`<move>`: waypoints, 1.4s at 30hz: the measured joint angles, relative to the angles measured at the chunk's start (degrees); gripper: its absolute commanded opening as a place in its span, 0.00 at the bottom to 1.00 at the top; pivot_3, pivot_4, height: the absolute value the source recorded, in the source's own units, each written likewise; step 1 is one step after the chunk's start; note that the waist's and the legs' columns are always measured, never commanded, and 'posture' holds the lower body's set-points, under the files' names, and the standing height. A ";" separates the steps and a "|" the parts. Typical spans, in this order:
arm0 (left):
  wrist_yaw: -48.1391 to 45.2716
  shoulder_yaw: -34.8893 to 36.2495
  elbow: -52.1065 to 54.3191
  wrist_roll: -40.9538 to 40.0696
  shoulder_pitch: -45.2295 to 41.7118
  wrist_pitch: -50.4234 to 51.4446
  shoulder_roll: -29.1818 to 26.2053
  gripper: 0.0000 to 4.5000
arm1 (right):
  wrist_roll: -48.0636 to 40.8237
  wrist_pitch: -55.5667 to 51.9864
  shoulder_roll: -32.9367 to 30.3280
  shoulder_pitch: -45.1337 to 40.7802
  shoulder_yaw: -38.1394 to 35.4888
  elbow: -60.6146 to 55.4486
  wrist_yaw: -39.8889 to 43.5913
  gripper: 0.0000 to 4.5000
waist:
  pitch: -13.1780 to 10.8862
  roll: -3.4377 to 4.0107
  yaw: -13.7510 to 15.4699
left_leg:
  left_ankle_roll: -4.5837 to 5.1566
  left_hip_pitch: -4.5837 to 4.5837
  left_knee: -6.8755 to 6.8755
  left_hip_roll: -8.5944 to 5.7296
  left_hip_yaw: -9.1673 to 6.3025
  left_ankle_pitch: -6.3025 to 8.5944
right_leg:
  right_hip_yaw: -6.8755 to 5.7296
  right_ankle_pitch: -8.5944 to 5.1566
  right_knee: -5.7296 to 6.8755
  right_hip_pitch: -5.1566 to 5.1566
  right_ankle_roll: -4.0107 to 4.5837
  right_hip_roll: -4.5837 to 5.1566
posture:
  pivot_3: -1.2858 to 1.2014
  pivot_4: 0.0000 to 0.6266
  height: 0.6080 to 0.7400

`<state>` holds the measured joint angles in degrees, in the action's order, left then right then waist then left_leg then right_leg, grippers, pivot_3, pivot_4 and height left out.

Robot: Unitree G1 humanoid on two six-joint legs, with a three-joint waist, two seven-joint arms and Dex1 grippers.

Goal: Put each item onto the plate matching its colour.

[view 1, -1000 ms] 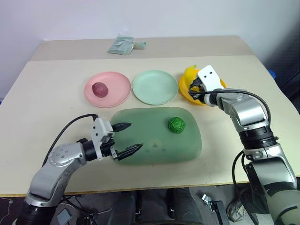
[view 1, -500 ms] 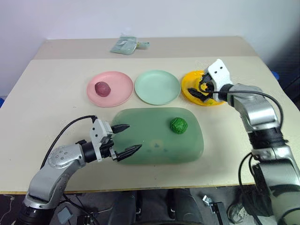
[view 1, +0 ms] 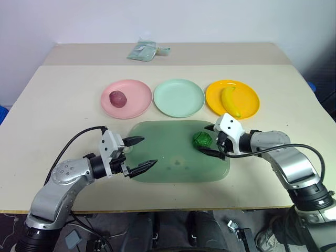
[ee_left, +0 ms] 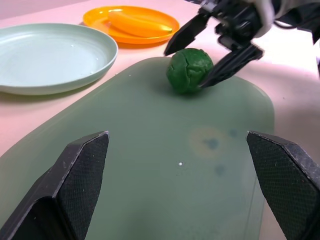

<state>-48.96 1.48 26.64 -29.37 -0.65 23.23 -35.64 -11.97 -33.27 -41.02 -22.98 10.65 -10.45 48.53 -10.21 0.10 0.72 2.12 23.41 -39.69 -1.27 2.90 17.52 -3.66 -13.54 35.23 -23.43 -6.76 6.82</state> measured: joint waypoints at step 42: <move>16.17 19.09 -6.54 7.36 8.69 -4.05 1.95 1.00 | -3.96 17.45 4.21 -6.41 -12.30 17.49 3.37 0.99 | 0.00 0.01 -1.41 | -0.14 -0.08 0.39 -0.01 0.06 -0.09 | -0.03 0.00 -0.12 -0.02 -0.02 -0.05 | 0.52 0.24 1.00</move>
<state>-32.79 20.57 20.10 -22.01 8.04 19.18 -33.69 -15.93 -15.83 -36.81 -29.39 -1.65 7.04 51.90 -10.22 0.11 -0.69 1.99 23.32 -39.30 -1.28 2.96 17.43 -3.70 -13.54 35.10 -23.45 -6.78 6.78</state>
